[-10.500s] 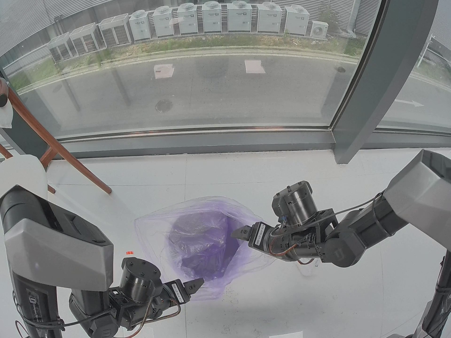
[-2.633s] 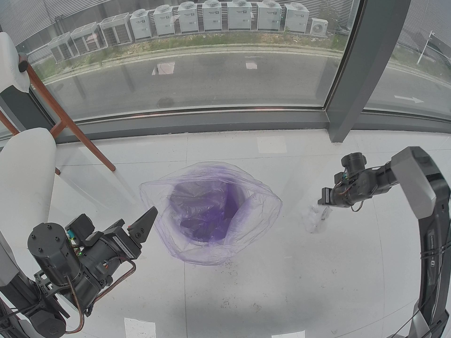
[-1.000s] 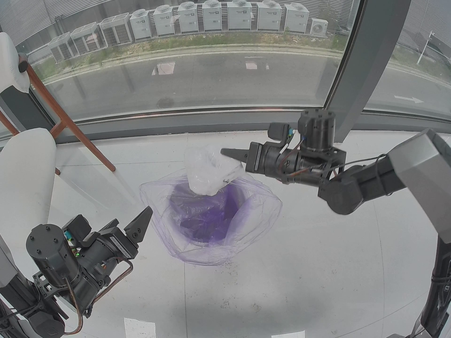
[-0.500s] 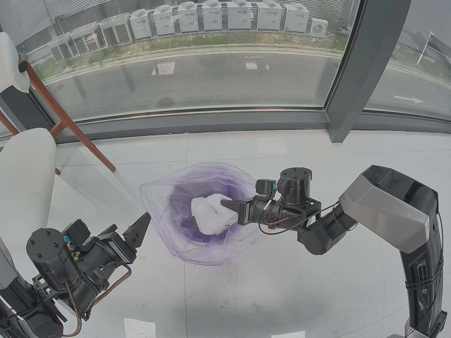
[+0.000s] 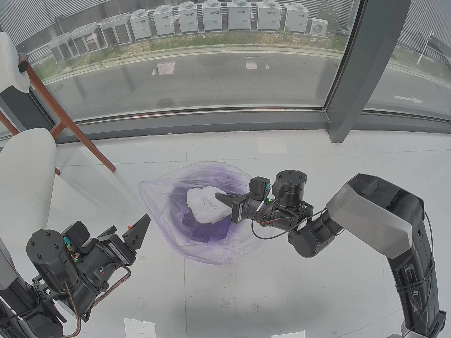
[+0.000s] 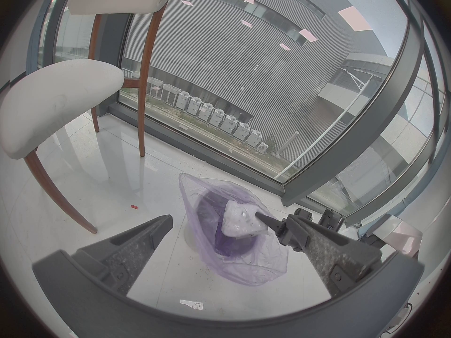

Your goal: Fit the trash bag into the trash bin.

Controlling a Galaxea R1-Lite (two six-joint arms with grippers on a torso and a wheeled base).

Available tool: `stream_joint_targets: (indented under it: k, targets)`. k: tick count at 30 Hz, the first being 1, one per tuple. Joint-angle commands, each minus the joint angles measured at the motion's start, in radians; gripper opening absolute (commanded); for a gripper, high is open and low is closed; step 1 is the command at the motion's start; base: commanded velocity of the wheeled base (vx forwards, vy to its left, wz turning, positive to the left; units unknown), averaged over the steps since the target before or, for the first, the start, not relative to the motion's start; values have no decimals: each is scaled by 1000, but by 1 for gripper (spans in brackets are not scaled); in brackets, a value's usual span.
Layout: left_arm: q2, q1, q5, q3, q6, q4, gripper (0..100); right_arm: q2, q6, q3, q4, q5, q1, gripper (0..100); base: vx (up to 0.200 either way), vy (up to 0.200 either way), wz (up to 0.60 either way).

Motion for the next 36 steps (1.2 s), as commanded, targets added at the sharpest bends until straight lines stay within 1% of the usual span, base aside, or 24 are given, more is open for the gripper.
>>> stream_joint_targets:
  k: [1, 4, 5, 10, 15, 19, 25, 34, 35, 36]
  targets:
    - [2, 0, 0, 7, -1, -18, 100, 45, -54, -120, -7, -27, 8, 0, 0, 0, 0]
    - [2, 1, 0, 7, -1, -18, 100, 51, -127, -146, -6, -24, 5, 0, 0, 0, 0]
    - [2, 1, 0, 7, -1, -18, 100, 50, -137, -144, -6, -24, 5, 0, 0, 0, 0]
    - [0, 1, 2, 10, 1, -18, 100, 14, -149, -77, -23, -24, 8, 0, 0, 0, 0]
    - [-13, 1, 16, 16, -1, -18, 100, -70, -181, 61, -36, -15, -1, 0, 0, 0, 0]
    - [-15, 0, 19, 16, -1, -18, 100, -81, -209, 132, -52, 0, -3, 0, 0, 0, 0]
    - [-13, -2, 19, 15, 1, -18, 100, -15, -281, 133, -84, -4, -6, 0, 0, 0, 0]
    - [-13, 3, 20, 15, -1, -18, 100, 56, -327, 103, -105, -11, -30, 0, 0, 0, 0]
    - [-13, 3, 20, 15, 1, -18, 100, 57, -327, 96, -108, -11, -32, 100, 0, 0, 0]
    - [-15, 3, 20, 15, 1, -18, 100, 57, -327, 93, -108, -9, -32, 100, 0, 0, 0]
